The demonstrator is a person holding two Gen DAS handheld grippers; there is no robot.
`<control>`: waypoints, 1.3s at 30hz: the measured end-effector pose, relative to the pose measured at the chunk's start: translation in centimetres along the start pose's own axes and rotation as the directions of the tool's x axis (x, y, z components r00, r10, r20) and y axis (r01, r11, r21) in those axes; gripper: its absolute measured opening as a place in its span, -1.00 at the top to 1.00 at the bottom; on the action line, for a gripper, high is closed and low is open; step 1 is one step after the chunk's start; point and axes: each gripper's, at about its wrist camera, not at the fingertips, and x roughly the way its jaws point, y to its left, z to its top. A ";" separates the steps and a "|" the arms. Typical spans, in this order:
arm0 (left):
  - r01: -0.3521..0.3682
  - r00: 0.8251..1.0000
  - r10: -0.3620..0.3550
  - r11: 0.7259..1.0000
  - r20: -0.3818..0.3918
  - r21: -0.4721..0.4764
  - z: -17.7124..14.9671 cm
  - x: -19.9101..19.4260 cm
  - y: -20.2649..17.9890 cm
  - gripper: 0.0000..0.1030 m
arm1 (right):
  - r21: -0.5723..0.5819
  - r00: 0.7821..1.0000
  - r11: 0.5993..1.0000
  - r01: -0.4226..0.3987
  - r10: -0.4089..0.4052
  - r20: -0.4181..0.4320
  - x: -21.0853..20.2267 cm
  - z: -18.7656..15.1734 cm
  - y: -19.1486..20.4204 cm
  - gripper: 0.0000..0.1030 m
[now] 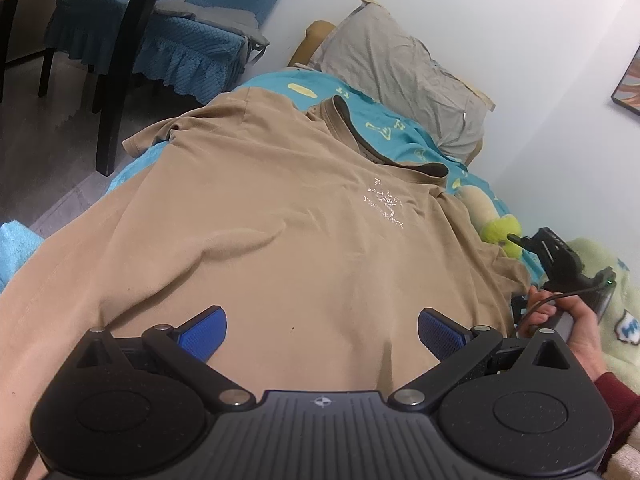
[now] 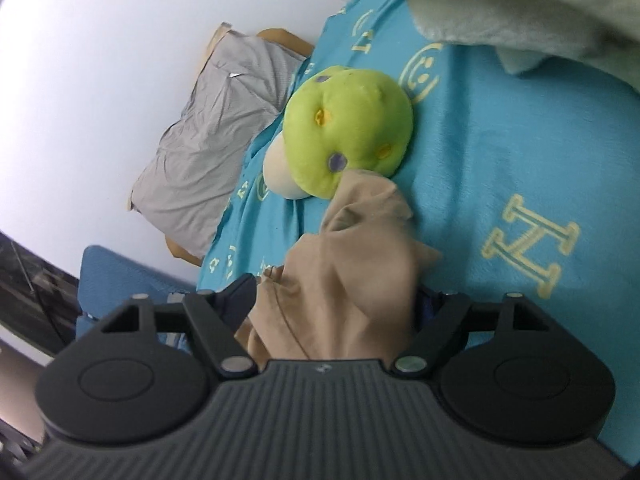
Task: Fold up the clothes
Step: 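Lift the shoulder and fold it over the shirt body, open right gripper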
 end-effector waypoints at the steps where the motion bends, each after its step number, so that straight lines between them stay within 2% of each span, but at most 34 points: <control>1: 0.001 1.000 -0.001 1.000 0.002 0.003 0.0 0.0 0.0 -1.00 | -0.015 1.000 1.000 0.001 0.000 0.010 0.4 0.0 -0.1 -0.55; 5: 0.003 1.000 -0.004 1.000 0.011 0.031 0.0 0.6 -0.2 -1.00 | -0.090 0.995 0.995 0.042 -0.034 0.090 1.9 -0.3 -0.1 -0.49; 7: -0.001 1.000 0.000 0.999 0.015 0.046 0.0 0.8 -0.3 -1.00 | -0.131 0.994 0.989 0.075 -0.063 0.089 2.8 0.0 1.1 -0.20; 9: 0.002 1.000 -0.003 0.999 0.019 0.055 0.0 0.9 -0.2 -1.00 | -0.243 0.989 0.960 0.140 -0.124 0.080 3.6 -0.1 3.2 0.57; 11: 0.000 1.000 -0.001 0.999 0.020 0.052 0.2 1.1 -0.2 -0.99 | -0.367 0.972 0.900 0.235 -0.205 0.119 3.7 -0.6 5.5 0.79; 12: 0.002 1.000 -0.003 0.999 0.020 0.045 0.2 1.0 -0.2 -0.99 | -0.404 0.962 0.874 0.269 -0.223 0.158 3.3 -0.8 6.4 0.82; 14: 0.005 1.000 -0.006 1.000 0.026 0.031 0.4 0.8 -0.1 -0.99 | -0.424 0.943 0.849 0.315 -0.229 0.241 1.8 -0.7 8.0 0.83; 17: 0.005 0.999 -0.006 1.000 0.041 0.021 0.8 0.1 0.1 -0.99 | -0.448 0.900 0.795 0.409 -0.268 0.344 0.2 -0.5 10.4 0.83; 19: -0.003 0.999 0.002 0.999 0.050 0.034 1.2 -0.3 0.0 -0.99 | -0.495 0.877 0.742 0.452 -0.269 0.398 -0.8 -1.0 12.4 0.83; 22: -0.040 0.997 0.035 0.996 0.063 0.076 1.9 -1.0 -0.1 -0.99 | -0.600 0.852 0.623 0.502 -0.237 0.466 -1.3 -3.6 16.2 0.83; 26: -0.137 0.986 0.125 0.984 0.111 0.117 3.3 -2.1 0.5 -0.99 | -0.741 0.874 0.480 0.469 -0.133 0.466 -0.4 -9.3 21.3 0.83; 28: -0.173 0.979 0.160 0.980 0.127 0.096 3.9 -2.6 1.6 -0.99 | -0.819 0.907 0.398 0.413 -0.099 0.409 0.8 -13.2 23.1 0.84; 30: -0.207 0.970 0.196 0.976 0.141 0.068 4.6 -3.1 2.7 -0.99 | -0.868 0.942 0.367 0.335 -0.104 0.320 2.5 -16.7 23.7 0.88; 32: -0.231 0.964 0.224 0.972 0.142 0.036 5.0 -3.5 3.8 -0.99 | -0.902 0.964 0.340 0.267 -0.116 0.241 4.3 -20.0 23.9 0.88; 36: -0.240 0.962 0.237 0.971 0.137 0.004 5.4 -3.4 5.1 -0.99 | -0.940 0.977 0.282 0.193 -0.148 0.156 7.2 -25.2 23.6 0.89; 37: -0.243 0.961 0.240 0.970 0.138 0.008 5.4 -3.3 5.2 -0.99 | -0.944 0.977 0.276 0.182 -0.163 0.141 8.0 -25.8 23.4 0.88; 39: -0.246 0.961 0.241 0.969 0.134 0.017 5.3 -3.0 5.3 -0.99 | -0.942 0.976 0.294 0.161 -0.190 0.107 9.3 -26.0 23.1 0.88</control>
